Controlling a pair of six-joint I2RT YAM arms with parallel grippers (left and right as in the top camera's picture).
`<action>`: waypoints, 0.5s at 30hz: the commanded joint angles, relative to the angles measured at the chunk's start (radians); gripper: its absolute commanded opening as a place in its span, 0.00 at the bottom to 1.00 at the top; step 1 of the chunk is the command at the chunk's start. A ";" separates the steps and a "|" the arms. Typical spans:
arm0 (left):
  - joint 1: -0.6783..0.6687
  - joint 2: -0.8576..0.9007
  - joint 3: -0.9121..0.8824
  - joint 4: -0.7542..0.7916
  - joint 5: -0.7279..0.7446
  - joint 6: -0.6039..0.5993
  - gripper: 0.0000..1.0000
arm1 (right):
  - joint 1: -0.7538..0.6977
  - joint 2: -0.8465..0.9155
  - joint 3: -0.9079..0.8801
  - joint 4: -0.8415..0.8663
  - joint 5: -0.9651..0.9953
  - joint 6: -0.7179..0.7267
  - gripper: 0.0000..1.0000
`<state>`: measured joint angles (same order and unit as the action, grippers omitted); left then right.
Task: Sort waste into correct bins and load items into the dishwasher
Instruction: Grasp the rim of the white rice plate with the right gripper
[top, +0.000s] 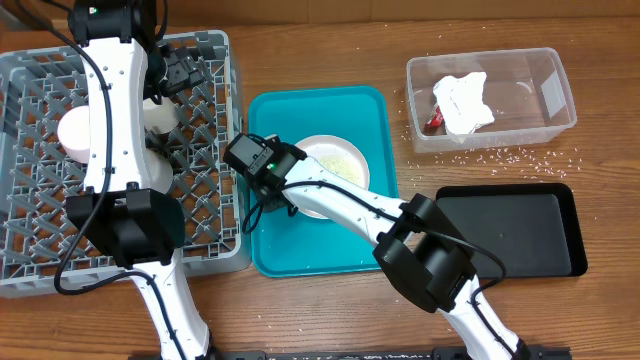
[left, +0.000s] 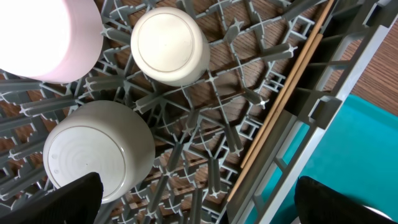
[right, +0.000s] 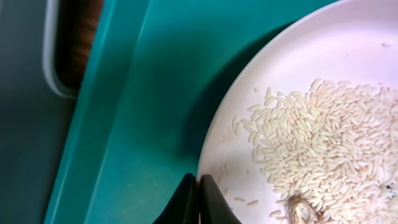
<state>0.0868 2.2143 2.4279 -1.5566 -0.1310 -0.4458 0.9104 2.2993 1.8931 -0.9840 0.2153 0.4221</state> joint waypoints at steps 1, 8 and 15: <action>-0.002 -0.017 0.009 -0.002 0.009 -0.003 1.00 | -0.002 0.005 0.040 0.003 0.014 0.004 0.04; -0.002 -0.017 0.009 -0.002 0.009 -0.003 1.00 | -0.002 0.005 0.040 -0.006 0.118 0.001 0.04; -0.002 -0.017 0.009 0.004 0.009 -0.003 1.00 | -0.002 0.005 0.040 -0.020 0.188 -0.003 0.04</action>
<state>0.0868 2.2143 2.4279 -1.5539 -0.1310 -0.4454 0.9100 2.2993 1.9003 -1.0073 0.3473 0.4187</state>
